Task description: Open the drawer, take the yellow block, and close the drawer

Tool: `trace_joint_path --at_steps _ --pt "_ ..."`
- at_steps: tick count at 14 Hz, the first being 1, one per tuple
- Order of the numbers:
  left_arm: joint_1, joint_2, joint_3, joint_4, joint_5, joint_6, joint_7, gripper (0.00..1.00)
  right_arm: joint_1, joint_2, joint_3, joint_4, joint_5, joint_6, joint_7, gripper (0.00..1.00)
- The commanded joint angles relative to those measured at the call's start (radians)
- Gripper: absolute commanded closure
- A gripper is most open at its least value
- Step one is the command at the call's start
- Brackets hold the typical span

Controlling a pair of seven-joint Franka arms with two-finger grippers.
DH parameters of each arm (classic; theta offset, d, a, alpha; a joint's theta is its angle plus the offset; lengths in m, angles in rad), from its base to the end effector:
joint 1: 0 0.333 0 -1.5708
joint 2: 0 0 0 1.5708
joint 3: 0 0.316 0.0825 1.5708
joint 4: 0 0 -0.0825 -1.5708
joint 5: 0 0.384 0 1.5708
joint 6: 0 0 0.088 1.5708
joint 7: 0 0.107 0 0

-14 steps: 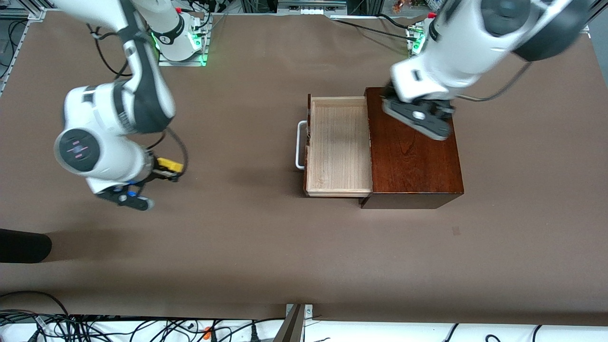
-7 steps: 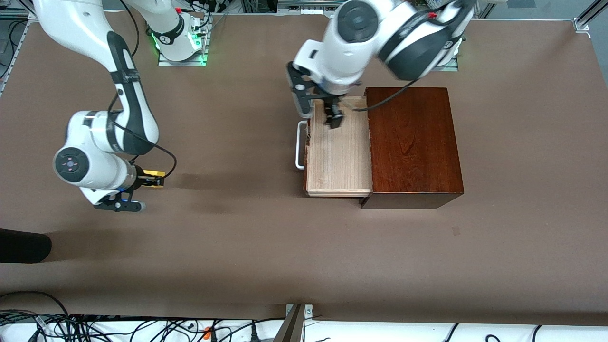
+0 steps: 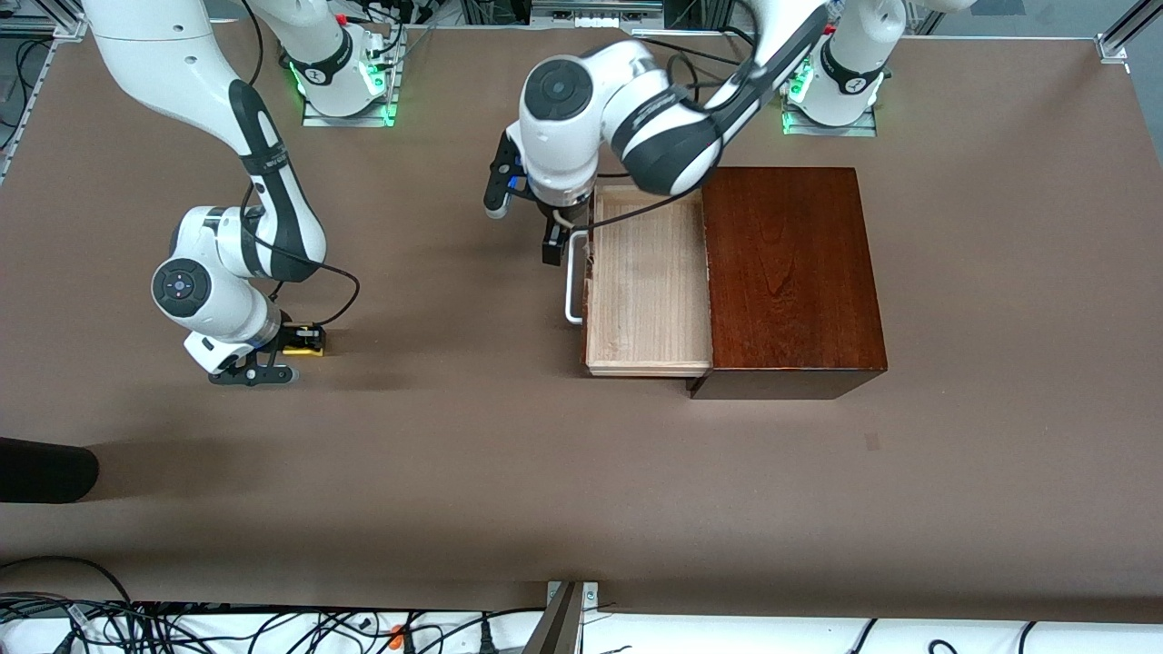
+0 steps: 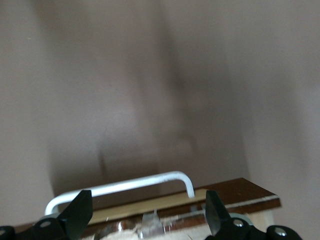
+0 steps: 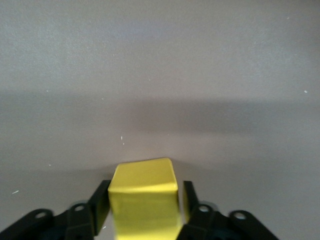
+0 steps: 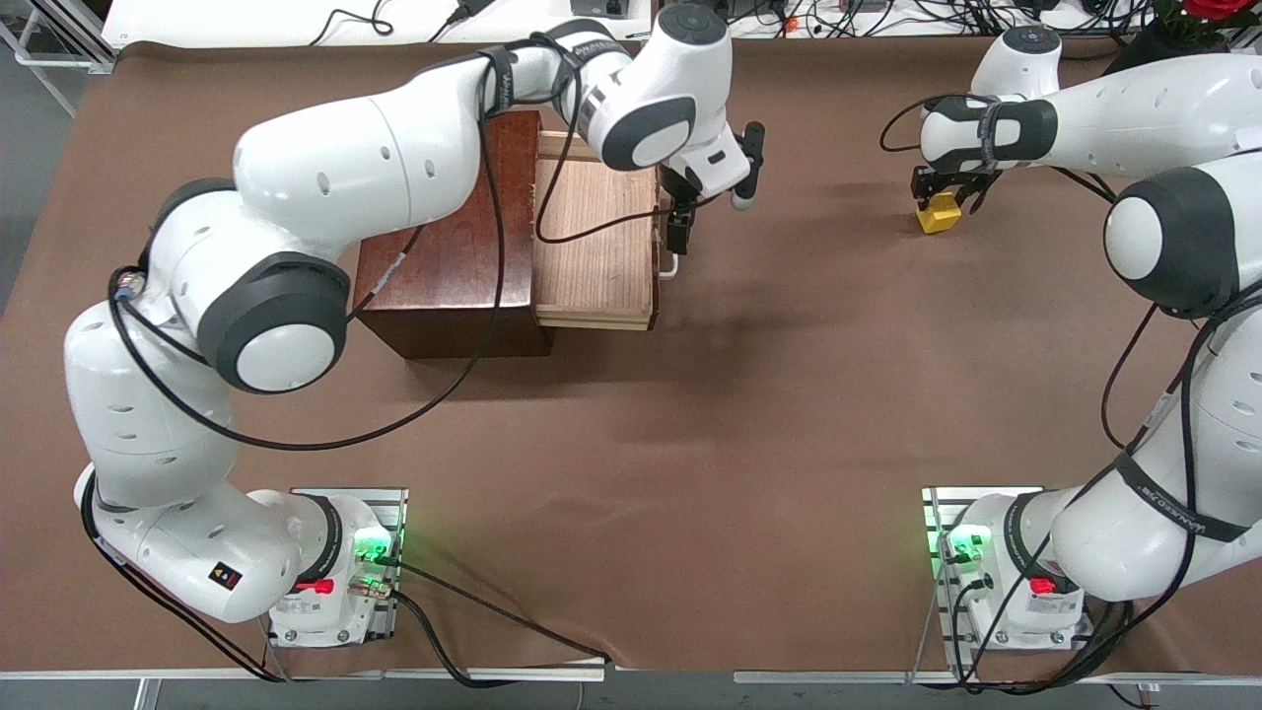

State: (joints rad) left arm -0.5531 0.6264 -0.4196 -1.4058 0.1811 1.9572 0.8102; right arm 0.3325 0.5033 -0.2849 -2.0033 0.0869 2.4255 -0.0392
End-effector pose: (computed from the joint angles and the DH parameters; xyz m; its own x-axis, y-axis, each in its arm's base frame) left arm 0.4572 -0.5465 0.3578 -0.2105 -0.9768 0.0401 -0.9748 0.2128 0.0669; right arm 0.5996 0.0320 0.2075 0.9972 0.0465 -0.0593 0.0512 -0.9954 0.0806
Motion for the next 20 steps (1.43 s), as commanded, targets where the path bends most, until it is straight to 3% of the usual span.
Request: trace_joint_path --at_steps 1,5,9,13,15,20 --pt "-0.034 0.059 0.009 0.050 0.087 0.009 0.021 0.00 -0.013 -0.040 0.007 -0.006 0.016 -0.031 -0.030 0.00" --pt "-0.039 0.082 0.015 0.048 0.116 0.011 0.021 0.00 -0.013 -0.075 0.000 0.144 0.016 -0.295 -0.028 0.00" --pt "-0.027 0.076 0.028 0.038 0.130 -0.001 0.020 0.00 -0.013 -0.078 -0.008 0.430 0.014 -0.665 -0.033 0.00" --pt "-0.025 0.070 0.041 0.033 0.132 -0.043 -0.017 0.00 -0.013 -0.080 -0.048 0.659 0.013 -0.876 -0.036 0.00" --pt "-0.027 0.068 0.044 0.033 0.132 -0.076 -0.071 0.00 -0.013 -0.103 -0.080 0.710 0.013 -0.966 -0.036 0.00" --pt "-0.025 0.044 0.068 0.033 0.136 -0.185 -0.112 0.00 -0.015 -0.203 -0.103 0.712 0.014 -0.991 -0.142 0.00"
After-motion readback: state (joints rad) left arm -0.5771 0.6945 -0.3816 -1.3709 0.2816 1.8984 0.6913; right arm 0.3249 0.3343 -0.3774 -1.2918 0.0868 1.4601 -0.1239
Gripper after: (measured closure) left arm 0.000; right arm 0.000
